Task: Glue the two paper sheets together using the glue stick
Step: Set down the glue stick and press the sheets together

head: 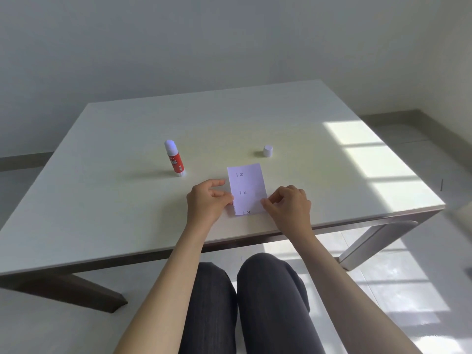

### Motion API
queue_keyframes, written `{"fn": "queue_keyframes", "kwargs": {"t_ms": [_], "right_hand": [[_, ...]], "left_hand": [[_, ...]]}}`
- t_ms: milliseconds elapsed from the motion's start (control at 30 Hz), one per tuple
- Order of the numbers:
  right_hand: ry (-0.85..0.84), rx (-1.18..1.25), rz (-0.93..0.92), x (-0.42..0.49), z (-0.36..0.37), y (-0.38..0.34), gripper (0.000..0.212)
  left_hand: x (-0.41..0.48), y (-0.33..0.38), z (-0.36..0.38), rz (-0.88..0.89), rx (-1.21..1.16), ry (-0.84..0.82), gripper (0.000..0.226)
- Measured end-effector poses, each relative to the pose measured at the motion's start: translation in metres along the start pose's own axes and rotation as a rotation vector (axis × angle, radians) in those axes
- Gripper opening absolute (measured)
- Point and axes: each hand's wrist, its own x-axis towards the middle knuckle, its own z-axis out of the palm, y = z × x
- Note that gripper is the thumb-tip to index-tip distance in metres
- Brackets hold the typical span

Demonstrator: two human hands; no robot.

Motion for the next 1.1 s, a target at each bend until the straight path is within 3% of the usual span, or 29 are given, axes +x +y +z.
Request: {"fn": "queue_keyframes", "kwargs": {"t_ms": [467,567,633,767,833,933,1100], "right_hand": [[0.059,-0.116,-0.055,0.001,0.008,0.005,0.011],[0.02,-0.196,-0.133,0.001,0.007,0.008,0.038],[0.02,-0.348,-0.231,-0.002,0.009,0.008,0.042],[0.041,-0.545,-0.372,-0.012,0.016,0.01,0.039],[-0.033,-0.574,-0.375,-0.008,0.016,0.011,0.041],[-0.14,-0.585,-0.424,0.001,0.019,0.007,0.043],[-0.191,-0.545,-0.485,0.0,0.041,-0.012,0.046]], "left_hand": [[-0.001,0.0,0.009,0.098,0.209,0.051,0.035],[-0.001,-0.002,0.014,0.153,0.282,0.058,0.036],[-0.001,-0.004,0.014,0.216,0.357,0.046,0.042],[0.007,-0.007,0.003,0.434,0.685,-0.056,0.068],[0.015,-0.01,-0.006,0.521,0.854,-0.186,0.06],[0.024,-0.019,-0.021,0.468,0.923,-0.329,0.051],[0.037,-0.029,-0.054,0.439,0.947,-0.34,0.065]]}}
